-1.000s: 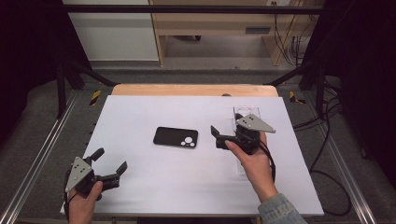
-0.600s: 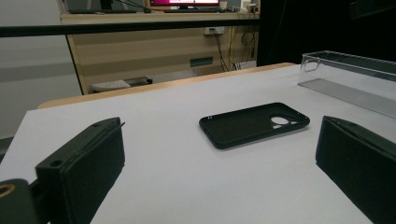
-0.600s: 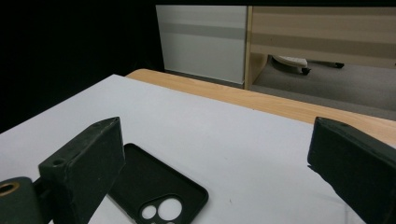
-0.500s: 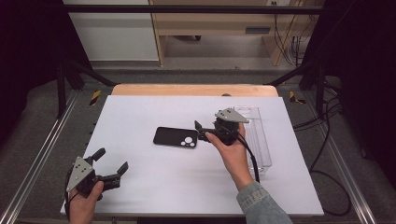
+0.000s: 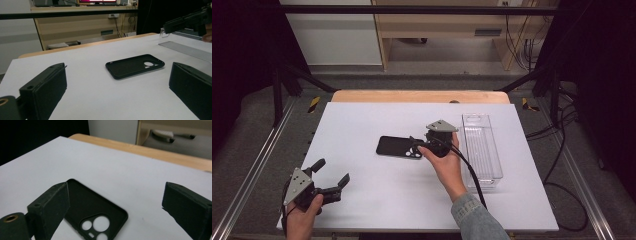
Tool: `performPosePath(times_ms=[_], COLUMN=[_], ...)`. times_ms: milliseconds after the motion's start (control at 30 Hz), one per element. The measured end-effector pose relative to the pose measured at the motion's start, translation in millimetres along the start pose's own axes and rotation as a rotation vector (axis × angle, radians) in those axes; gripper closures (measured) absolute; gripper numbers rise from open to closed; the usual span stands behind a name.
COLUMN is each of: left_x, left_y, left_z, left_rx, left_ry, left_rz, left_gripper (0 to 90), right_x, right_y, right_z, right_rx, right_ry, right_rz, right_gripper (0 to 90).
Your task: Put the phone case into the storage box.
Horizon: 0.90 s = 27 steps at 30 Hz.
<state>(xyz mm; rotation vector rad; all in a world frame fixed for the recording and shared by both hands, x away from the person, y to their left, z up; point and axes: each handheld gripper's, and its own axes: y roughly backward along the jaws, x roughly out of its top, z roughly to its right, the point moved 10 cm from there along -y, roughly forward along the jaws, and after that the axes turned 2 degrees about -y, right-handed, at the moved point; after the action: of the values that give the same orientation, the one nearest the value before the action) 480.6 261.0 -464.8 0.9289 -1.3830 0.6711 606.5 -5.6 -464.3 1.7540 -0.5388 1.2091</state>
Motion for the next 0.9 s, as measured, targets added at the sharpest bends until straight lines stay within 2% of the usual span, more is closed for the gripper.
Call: performPosePath(times_ms=[100,133,167,233,267,300,333,367,400,433,467,500,533,700,767,900], left_x=[0.7,0.6,0.4,0.4,0.5,0.6,0.6,0.6,0.7,0.7,0.7,0.8,0.8,1.0,0.5,0.4], left_y=[0.6,0.5,0.4,0.4,0.4,0.5,0.5,0.5,0.6,0.6,0.7,0.7,0.7,1.0,0.6,0.3], left_z=[-0.2,-0.2,-0.2,0.0,0.1,0.1,0.1,0.0,-0.2,-0.2,-0.2,-0.3,-0.3,-0.4,-0.4,0.7], left_rx=[0.001,0.001,0.001,0.0,0.0,0.0,0.0,0.0,0.001,0.001,0.001,0.002,0.002,0.003,0.004,0.001], left_ry=[0.0,0.001,0.001,0.001,0.001,0.0,0.001,0.001,0.001,0.001,0.0,0.0,0.0,0.0,-0.001,-0.004], left_rz=[0.003,0.003,0.001,0.002,0.002,0.002,0.002,0.002,0.003,0.003,0.003,0.003,0.003,0.004,0.001,-0.001], left_gripper=[1.3,1.4,1.4,1.4,1.4,1.3,1.3,1.3,1.4,1.4,1.3,1.4,1.4,1.4,1.4,1.4], right_x=[-9.7,-14.6,-14.6,-24.1,-24.1,-30.1,-30.1,-32.0,-34.6,-34.6,-36.4,-37.6,-37.6,-46.7,-54.0,-58.0], right_y=[-7.4,-11.2,-11.2,-16.4,-16.4,-19.3,-19.3,-20.0,-21.0,-21.0,-21.2,-21.6,-21.6,-23.9,-26.8,-30.8], right_z=[-3.0,-3.8,-3.8,-3.3,-3.3,-2.3,-2.3,-2.4,-2.4,-2.4,-2.3,-2.9,-2.9,-6.6,-6.7,-8.1], right_rx=[0.006,-0.004,-0.004,-0.02,-0.02,-0.03,-0.03,-0.03,-0.028,-0.028,-0.03,-0.026,-0.026,0.002,0.025,0.044], right_ry=[0.01,0.027,0.027,0.042,0.042,0.052,0.052,0.054,0.068,0.068,0.085,0.09,0.09,0.109,0.101,0.084], right_rz=[-0.037,-0.059,-0.059,-0.106,-0.106,-0.141,-0.141,-0.152,-0.165,-0.165,-0.171,-0.177,-0.177,-0.201,-0.219,-0.239], right_gripper=[11.0,12.0,12.0,16.6,16.6,24.0,24.0,28.4,37.9,37.9,47.3,52.2,52.2,70.7,78.9,86.6])
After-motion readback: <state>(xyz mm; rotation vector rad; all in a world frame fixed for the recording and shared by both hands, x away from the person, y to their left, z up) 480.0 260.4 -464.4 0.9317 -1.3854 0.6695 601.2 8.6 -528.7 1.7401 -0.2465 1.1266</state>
